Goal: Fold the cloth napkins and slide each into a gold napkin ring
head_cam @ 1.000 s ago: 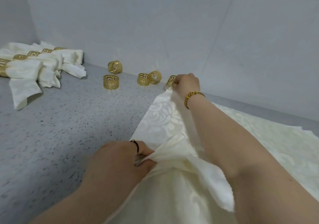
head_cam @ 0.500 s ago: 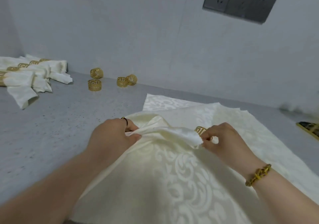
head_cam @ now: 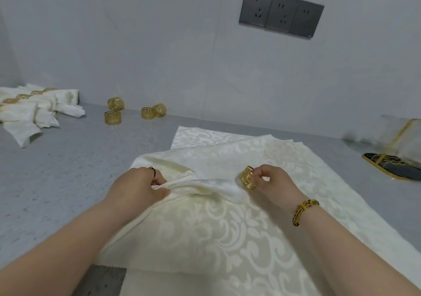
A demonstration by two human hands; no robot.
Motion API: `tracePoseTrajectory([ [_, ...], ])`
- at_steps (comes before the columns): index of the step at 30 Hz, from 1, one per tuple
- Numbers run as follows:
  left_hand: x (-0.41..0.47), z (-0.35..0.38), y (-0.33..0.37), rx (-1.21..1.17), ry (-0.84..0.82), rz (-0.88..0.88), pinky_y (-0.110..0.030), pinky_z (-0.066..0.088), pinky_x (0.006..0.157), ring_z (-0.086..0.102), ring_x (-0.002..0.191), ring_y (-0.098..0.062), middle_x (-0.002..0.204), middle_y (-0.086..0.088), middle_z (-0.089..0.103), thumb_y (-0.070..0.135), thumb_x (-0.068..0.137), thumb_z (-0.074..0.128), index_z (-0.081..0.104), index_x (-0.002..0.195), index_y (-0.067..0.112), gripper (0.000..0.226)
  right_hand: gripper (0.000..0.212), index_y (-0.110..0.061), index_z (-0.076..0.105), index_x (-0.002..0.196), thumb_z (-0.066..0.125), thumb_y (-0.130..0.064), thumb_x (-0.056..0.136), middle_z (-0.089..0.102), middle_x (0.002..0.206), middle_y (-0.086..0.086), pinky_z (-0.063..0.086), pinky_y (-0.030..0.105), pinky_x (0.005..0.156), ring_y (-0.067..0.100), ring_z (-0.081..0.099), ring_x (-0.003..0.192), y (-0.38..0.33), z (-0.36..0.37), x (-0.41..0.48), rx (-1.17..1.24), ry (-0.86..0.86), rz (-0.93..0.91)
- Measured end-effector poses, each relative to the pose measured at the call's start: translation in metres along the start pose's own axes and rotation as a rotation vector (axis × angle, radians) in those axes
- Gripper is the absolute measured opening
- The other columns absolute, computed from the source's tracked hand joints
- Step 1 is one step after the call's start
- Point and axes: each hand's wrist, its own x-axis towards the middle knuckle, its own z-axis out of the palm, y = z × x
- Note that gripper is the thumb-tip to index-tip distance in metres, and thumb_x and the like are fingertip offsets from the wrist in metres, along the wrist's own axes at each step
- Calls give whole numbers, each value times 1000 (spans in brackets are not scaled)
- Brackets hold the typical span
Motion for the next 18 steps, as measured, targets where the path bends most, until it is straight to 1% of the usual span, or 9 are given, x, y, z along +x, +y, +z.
tracePoseTrajectory([
  [2,0,2,-1,-7,3,-7,-22,38,66,51,79,-8,76,18,55,27,81,65,48,66,38,25,21,-19,53,71,52,-12,90,59,94,4,35,25,74,21,54,91,5,2,2,1,75,28],
  [5,0,3,0,22,4,-3,-23,40,73,53,84,-9,77,19,54,29,82,64,45,66,39,27,11,-13,56,80,52,-11,90,55,95,3,32,25,71,20,49,87,12,-3,5,-5,220,78],
  [8,-2,4,0,52,23,-5,-24,41,79,55,90,-10,88,13,60,30,84,61,42,66,40,28,17,-14,56,72,55,-11,88,56,87,0,40,24,64,18,52,78,8,-9,0,91,241,75],
  [10,-2,4,0,56,32,-13,-24,42,78,57,90,-11,90,11,64,30,84,61,44,66,40,26,21,-15,59,67,57,-7,87,58,81,-4,41,10,61,9,54,72,-4,-12,-12,223,180,28],
  [11,-3,4,0,53,29,-17,-25,42,77,57,89,-11,90,10,65,30,84,61,46,67,39,24,21,-15,61,67,59,-5,85,61,82,-6,40,6,65,5,55,75,-9,-12,-20,294,161,-3],
  [13,-2,4,-1,36,26,-21,-26,43,77,57,87,-11,88,10,65,30,84,61,49,69,37,20,19,-13,64,69,62,0,82,65,87,-3,42,11,78,6,60,80,-16,-9,-36,447,164,-55],
  [14,-2,4,-1,27,28,-24,-26,43,76,57,86,-11,88,10,65,30,84,62,50,70,37,19,17,-10,65,69,63,3,80,66,89,-1,43,10,79,4,61,81,-17,-6,-46,519,183,-81],
  [16,-2,5,-1,26,37,-29,-26,42,75,57,85,-11,86,11,64,30,83,62,50,69,37,20,16,-8,68,66,68,5,75,67,87,-2,46,7,73,-5,61,79,-19,5,-65,617,243,-145],
  [18,-3,5,0,27,39,-41,-25,41,74,56,84,-11,86,10,63,30,83,62,48,67,38,23,17,-23,70,57,76,-9,66,67,86,-13,46,6,73,-7,61,82,-22,18,-82,609,311,-231],
])
